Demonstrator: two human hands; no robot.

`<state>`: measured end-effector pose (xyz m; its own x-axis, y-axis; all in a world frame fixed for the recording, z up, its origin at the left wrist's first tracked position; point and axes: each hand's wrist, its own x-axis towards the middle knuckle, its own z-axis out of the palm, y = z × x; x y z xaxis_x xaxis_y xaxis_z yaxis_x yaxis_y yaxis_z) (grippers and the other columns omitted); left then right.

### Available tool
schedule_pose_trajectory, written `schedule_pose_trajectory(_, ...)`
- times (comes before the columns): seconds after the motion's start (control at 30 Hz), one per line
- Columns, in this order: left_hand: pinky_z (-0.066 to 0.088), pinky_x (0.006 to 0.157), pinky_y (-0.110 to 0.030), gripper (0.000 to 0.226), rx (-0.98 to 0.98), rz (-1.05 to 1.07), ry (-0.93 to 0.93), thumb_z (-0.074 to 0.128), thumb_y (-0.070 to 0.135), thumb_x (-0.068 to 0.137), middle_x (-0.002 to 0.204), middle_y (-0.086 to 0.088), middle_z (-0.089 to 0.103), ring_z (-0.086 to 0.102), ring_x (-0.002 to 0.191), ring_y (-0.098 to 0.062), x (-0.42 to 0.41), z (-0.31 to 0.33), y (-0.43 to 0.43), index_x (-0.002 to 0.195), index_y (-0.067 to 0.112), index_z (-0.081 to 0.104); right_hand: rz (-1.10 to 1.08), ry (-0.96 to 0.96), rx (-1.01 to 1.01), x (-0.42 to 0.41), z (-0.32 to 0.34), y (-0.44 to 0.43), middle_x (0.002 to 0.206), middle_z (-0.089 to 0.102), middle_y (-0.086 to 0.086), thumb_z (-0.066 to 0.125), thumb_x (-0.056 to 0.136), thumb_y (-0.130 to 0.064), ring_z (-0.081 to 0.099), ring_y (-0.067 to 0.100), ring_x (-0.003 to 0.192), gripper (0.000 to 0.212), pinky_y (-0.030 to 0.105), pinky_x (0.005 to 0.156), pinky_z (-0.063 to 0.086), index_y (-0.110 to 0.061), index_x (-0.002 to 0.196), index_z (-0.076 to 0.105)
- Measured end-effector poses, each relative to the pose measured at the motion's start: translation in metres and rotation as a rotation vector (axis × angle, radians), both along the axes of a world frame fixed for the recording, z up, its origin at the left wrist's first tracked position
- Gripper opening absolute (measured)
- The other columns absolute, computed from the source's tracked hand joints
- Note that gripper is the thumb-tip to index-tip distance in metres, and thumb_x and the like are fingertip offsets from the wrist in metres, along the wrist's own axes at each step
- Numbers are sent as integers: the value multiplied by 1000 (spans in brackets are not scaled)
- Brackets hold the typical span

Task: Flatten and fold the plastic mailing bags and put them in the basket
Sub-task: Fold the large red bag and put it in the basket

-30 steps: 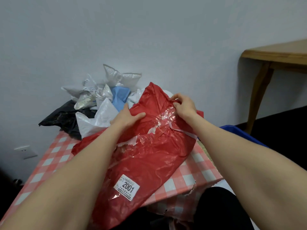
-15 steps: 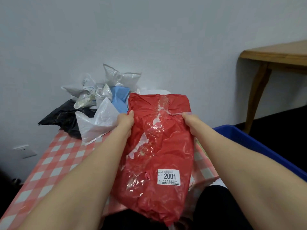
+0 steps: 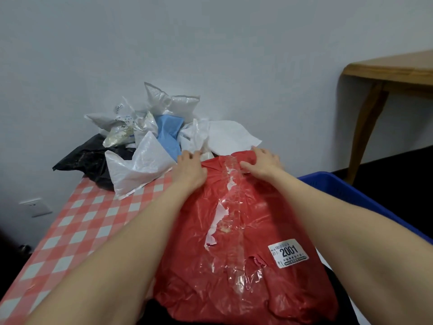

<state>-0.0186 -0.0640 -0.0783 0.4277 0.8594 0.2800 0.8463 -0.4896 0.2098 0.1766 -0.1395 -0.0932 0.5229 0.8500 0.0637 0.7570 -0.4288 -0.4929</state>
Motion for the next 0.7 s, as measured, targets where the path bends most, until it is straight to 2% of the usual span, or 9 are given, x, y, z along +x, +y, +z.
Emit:
schedule_pose_trajectory(0.07, 18, 115, -52, 64, -120, -124, 123, 39, 53, 93, 157, -10, 14, 13, 144, -30, 10, -5, -2, 150, 34, 17, 137, -40, -122, -12, -2, 4, 162, 7, 0, 43, 87, -69, 2, 37, 147, 79, 58, 115, 14, -37, 152, 15)
schedule_pose_trajectory(0.13, 1, 116, -57, 71, -305, -127, 252, 26, 72, 88, 161, 0, -7, -9, 147, -29, 15, -22, 5, 149, 45, 2, 218, -97, -271, -20, -8, 10, 162, -5, -1, 35, 87, -73, -11, 36, 147, 76, 61, 115, 4, -43, 152, 8)
schedule_pose_trajectory(0.23, -4, 116, -58, 79, -408, -97, 320, 11, 85, 76, 160, 2, -13, -13, 146, -31, 14, -43, 11, 145, 51, -8, 225, -46, -352, -23, -19, 11, 161, -14, 1, 27, 87, -76, -18, 35, 146, 75, 63, 114, -4, -47, 151, -2)
schedule_pose_trajectory(0.37, 0, 115, -59, 70, -471, -48, 286, 17, 77, 85, 160, -2, -12, -8, 146, -35, 17, -44, 9, 146, 51, -5, 201, -7, -364, -21, -28, 14, 161, -16, 0, 24, 86, -78, -19, 33, 146, 76, 63, 114, -6, -48, 150, -5)
schedule_pose_trajectory(0.57, -1, 117, -56, 71, -472, -54, 287, 18, 76, 86, 159, -14, -7, -5, 146, -35, 19, -50, 12, 148, 47, -2, 194, -9, -351, -21, -37, 15, 161, -15, 0, 23, 86, -78, -17, 32, 146, 75, 61, 114, -6, -49, 149, -5)
schedule_pose_trajectory(0.7, 3, 119, -46, 66, -502, -91, 131, 21, 66, 93, 159, -17, 5, 3, 147, -32, 8, -55, 20, 151, 37, 11, 223, 81, -318, -12, -37, 19, 162, -3, 1, 22, 83, -79, -8, 30, 148, 76, 58, 117, -3, -47, 150, 6)
